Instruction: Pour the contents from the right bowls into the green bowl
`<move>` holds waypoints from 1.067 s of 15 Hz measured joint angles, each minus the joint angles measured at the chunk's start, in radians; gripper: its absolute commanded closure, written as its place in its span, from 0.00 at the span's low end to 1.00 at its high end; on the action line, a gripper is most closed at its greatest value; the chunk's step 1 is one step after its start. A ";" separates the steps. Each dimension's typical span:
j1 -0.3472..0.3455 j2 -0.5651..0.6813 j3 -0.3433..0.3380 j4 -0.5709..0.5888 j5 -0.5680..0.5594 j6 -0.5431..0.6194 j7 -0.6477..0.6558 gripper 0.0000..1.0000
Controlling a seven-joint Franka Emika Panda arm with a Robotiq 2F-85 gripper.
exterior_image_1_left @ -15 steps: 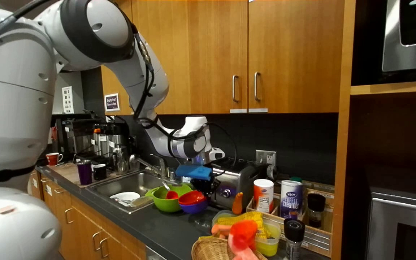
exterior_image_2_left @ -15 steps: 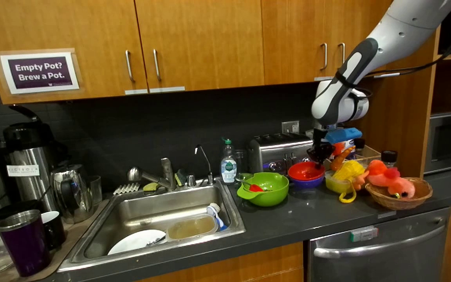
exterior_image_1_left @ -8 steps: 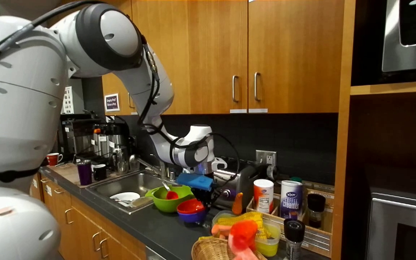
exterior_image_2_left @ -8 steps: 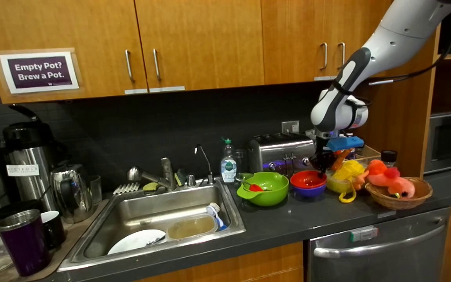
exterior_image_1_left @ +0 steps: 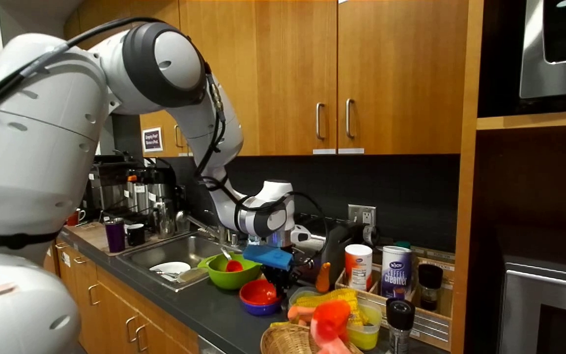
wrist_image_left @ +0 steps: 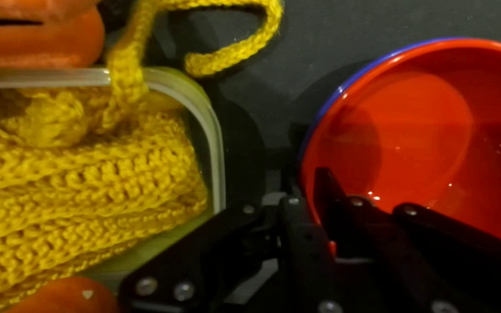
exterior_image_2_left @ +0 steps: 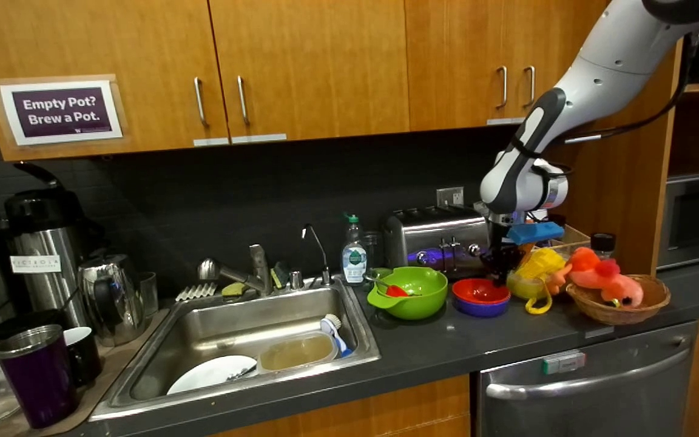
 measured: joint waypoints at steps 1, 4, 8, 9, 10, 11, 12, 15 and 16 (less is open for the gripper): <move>-0.001 0.002 0.001 0.003 0.000 0.000 -0.003 0.47; -0.002 0.008 0.003 0.013 0.000 -0.001 -0.008 0.27; -0.002 0.008 0.006 0.020 -0.003 -0.002 -0.008 0.01; 0.000 0.008 0.007 0.023 -0.007 -0.002 -0.008 0.00; 0.002 0.006 0.007 0.027 -0.011 -0.002 -0.008 0.00; 0.005 0.003 0.008 0.030 -0.018 -0.002 -0.008 0.00; 0.008 -0.002 0.010 0.031 -0.023 -0.002 -0.008 0.00; 0.025 -0.026 0.016 0.031 -0.044 -0.002 -0.008 0.00; 0.028 -0.029 0.018 0.032 -0.044 -0.002 -0.007 0.00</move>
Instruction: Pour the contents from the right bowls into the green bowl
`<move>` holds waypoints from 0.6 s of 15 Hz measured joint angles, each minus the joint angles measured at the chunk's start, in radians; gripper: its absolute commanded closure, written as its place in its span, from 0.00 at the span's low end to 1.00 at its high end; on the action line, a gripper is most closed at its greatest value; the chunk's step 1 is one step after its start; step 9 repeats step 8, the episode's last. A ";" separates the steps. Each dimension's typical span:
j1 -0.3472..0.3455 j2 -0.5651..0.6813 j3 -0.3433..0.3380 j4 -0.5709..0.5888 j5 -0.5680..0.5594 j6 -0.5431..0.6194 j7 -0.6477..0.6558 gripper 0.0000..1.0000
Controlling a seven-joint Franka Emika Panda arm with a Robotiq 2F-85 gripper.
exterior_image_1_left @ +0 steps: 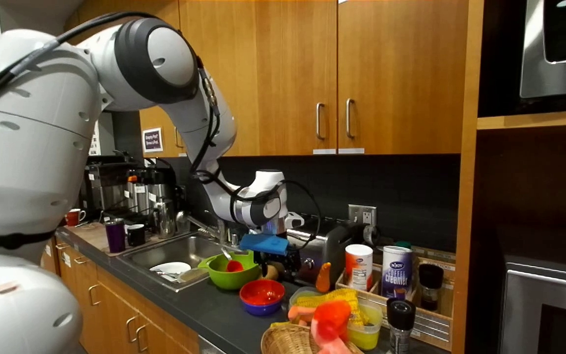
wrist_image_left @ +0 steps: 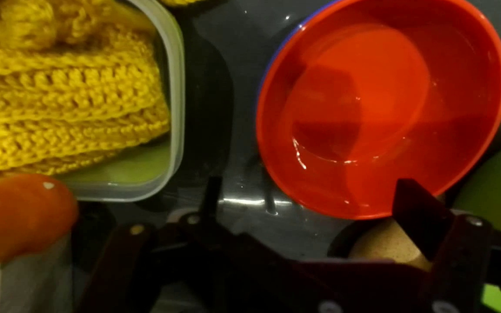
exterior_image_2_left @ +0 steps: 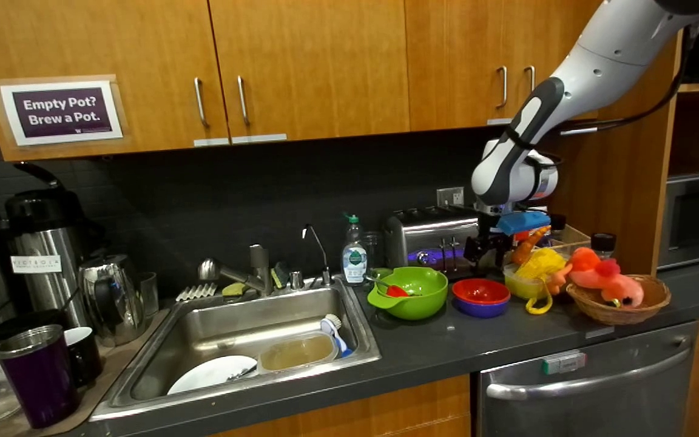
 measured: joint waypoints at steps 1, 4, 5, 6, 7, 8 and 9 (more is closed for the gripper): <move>0.000 0.000 0.000 0.000 0.000 0.000 0.000 0.00; -0.005 0.007 0.000 -0.001 0.000 0.000 0.000 0.00; -0.006 0.009 -0.001 -0.001 0.000 0.000 0.000 0.00; -0.006 0.009 0.000 -0.001 0.000 0.000 0.000 0.00; -0.005 0.009 0.000 -0.001 0.000 0.000 0.000 0.00; -0.005 0.010 0.000 -0.001 0.000 0.000 0.000 0.00; -0.005 0.010 0.000 -0.001 0.000 0.000 0.000 0.00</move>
